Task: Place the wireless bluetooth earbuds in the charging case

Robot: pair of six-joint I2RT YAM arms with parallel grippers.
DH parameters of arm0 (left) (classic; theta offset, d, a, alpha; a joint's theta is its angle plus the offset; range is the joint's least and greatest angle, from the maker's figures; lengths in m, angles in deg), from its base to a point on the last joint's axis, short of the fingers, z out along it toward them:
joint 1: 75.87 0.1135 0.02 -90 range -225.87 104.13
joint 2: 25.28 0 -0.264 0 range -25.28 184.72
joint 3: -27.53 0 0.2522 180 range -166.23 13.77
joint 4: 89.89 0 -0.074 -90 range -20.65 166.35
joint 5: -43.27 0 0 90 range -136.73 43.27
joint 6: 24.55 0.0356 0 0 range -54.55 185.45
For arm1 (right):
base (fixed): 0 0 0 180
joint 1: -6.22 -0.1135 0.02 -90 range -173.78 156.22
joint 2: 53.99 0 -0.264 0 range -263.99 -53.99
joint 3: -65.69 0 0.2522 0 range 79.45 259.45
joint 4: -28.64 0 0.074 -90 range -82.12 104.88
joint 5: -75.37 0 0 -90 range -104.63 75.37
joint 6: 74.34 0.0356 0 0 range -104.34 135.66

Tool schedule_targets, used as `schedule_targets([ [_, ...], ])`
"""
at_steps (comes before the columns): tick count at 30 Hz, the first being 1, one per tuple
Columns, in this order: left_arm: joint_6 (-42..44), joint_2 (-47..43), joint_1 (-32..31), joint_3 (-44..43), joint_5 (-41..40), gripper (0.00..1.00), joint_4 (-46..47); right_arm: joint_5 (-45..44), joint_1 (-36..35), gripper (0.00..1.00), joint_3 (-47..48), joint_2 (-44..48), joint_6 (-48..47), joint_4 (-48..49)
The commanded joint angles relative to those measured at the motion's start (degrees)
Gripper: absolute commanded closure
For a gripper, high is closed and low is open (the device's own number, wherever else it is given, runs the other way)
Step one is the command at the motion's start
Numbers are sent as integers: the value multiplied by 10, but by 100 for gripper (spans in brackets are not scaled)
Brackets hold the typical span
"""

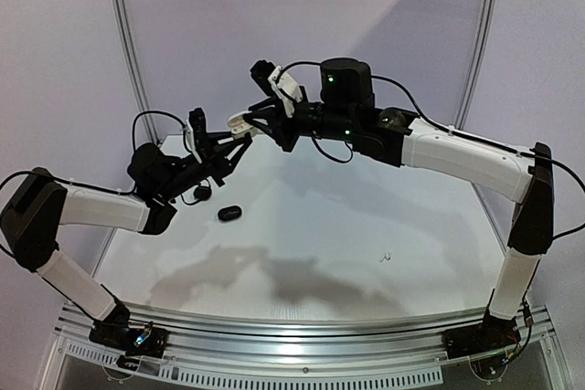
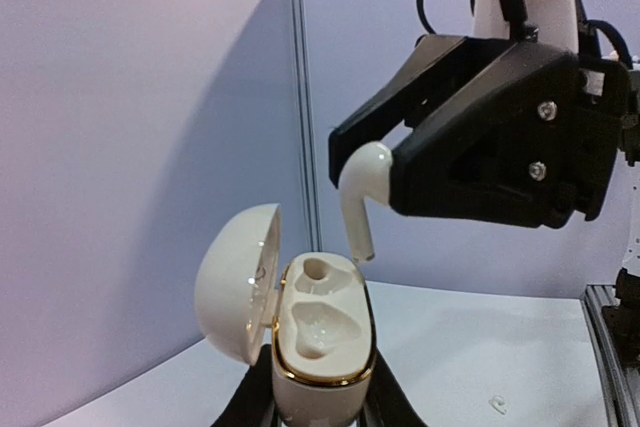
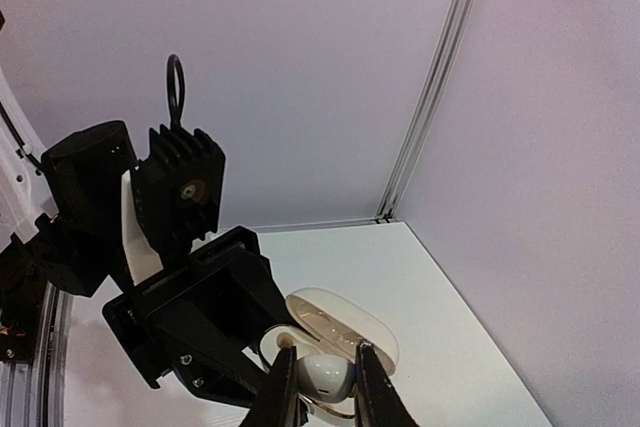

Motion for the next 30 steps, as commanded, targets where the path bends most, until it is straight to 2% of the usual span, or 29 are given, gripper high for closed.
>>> schedule_targets([
  [1,-6,9,7,-14,12,100,14,-15,3,100,18,-16,-13,-12],
  [30,-9,8,8,-16,15,100,14,-65,-2,100,33,-34,-92,-61],
])
